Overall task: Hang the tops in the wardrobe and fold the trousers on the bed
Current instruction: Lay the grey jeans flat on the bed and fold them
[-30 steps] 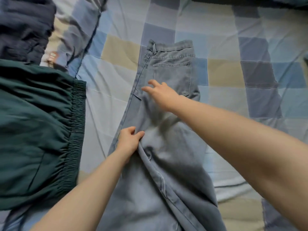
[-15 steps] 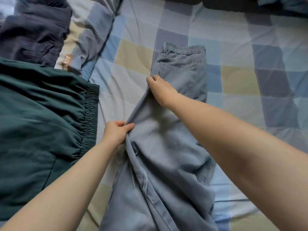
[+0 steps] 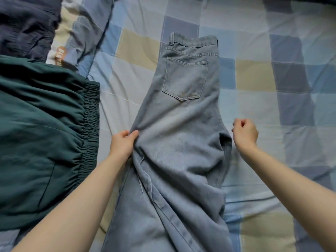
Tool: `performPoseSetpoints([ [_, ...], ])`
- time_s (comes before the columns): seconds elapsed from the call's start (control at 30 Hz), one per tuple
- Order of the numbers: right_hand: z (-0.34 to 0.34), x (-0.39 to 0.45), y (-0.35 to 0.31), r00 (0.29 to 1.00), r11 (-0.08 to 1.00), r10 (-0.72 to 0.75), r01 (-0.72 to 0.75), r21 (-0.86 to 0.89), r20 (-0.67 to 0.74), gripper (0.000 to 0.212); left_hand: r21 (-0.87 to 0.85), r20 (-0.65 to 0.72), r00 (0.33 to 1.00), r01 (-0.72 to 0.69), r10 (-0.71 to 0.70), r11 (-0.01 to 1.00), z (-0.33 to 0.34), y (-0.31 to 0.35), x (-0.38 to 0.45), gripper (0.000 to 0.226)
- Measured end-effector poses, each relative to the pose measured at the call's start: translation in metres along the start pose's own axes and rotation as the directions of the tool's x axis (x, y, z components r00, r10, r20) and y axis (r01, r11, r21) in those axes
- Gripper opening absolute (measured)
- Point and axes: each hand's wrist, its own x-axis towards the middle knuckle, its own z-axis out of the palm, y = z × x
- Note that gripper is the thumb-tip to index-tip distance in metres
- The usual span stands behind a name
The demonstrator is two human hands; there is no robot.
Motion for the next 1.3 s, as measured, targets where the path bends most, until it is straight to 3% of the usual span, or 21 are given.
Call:
performPoseSetpoints([
  [0.07,-0.007,-0.018,0.011,0.992,0.999,0.016,-0.020,0.034,0.125,0.042,-0.037,0.029,1.000,-0.006,0.007,0.999,0.001,0.003,-0.006,0.026],
  [0.13,-0.005,-0.028,0.014,0.963,0.999,0.019,-0.008,-0.042,0.268,0.051,-0.050,0.084,0.996,0.007,-0.003,0.999,0.003,0.006,-0.010,0.019],
  [0.2,-0.004,-0.029,0.015,0.931,0.989,0.029,0.025,-0.143,0.363,0.041,-0.001,0.137,0.990,-0.010,0.010,1.000,0.006,0.008,-0.017,0.010],
  [0.27,-0.002,-0.021,0.015,0.930,0.996,0.072,-0.083,0.015,0.361,0.021,0.046,0.128,0.991,-0.047,0.041,0.998,0.001,0.007,-0.014,0.006],
  [0.33,-0.015,-0.009,0.025,0.920,0.928,0.211,-0.294,0.228,0.329,0.020,0.121,0.113,0.990,-0.096,0.082,0.988,0.000,0.006,-0.011,0.012],
  [0.4,-0.024,-0.010,0.036,0.867,0.837,0.309,-0.443,0.322,0.391,0.019,0.220,0.132,0.986,-0.132,0.104,0.967,0.003,0.006,-0.008,0.016],
  [0.47,-0.026,-0.021,0.042,0.814,0.739,0.310,-0.531,0.414,0.491,0.012,0.288,0.084,0.990,-0.131,0.111,0.949,0.009,0.006,-0.007,0.017],
  [0.53,-0.028,-0.035,0.044,0.800,0.668,0.276,-0.558,0.492,0.532,0.018,0.250,0.002,0.997,-0.076,0.078,0.965,0.014,0.005,-0.014,0.018],
  [0.67,-0.044,-0.091,0.076,0.773,0.808,0.301,-0.518,0.280,0.559,0.037,0.180,-0.110,0.994,-0.006,0.026,0.984,0.011,-0.007,-0.061,0.045],
  [0.8,-0.070,-0.166,0.130,0.604,0.940,0.251,-0.340,-0.041,0.757,0.054,0.182,-0.048,0.991,0.128,-0.121,0.975,0.018,-0.049,-0.132,0.051],
  [0.93,-0.098,-0.228,0.162,0.395,0.978,0.199,-0.137,-0.157,0.897,0.018,0.087,0.070,0.923,0.373,-0.380,0.924,0.035,-0.087,-0.199,0.036],
  [0.97,-0.103,-0.240,0.164,0.359,0.977,0.195,-0.153,-0.148,0.913,0.007,0.068,0.111,0.897,0.423,-0.429,0.903,0.039,-0.094,-0.215,0.027],
  [1.0,-0.109,-0.253,0.164,0.327,0.971,0.203,-0.190,-0.146,0.923,0.009,0.094,0.157,0.871,0.457,-0.466,0.885,0.041,-0.099,-0.234,0.021],
  [1.13,-0.128,-0.303,0.156,0.201,0.877,0.244,-0.464,-0.127,0.949,0.044,0.230,0.271,0.788,0.505,-0.553,0.832,0.037,-0.121,-0.299,0.033],
  [1.2,-0.133,-0.324,0.154,0.119,0.790,0.221,-0.604,-0.106,0.968,0.053,0.243,0.225,0.809,0.492,-0.542,0.836,0.033,-0.129,-0.322,0.040],
  [1.3,-0.136,-0.346,0.152,0.062,0.642,0.208,-0.762,-0.088,0.976,0.048,0.505,0.072,0.881,0.372,-0.468,0.779,0.018,-0.144,-0.343,0.037],
])
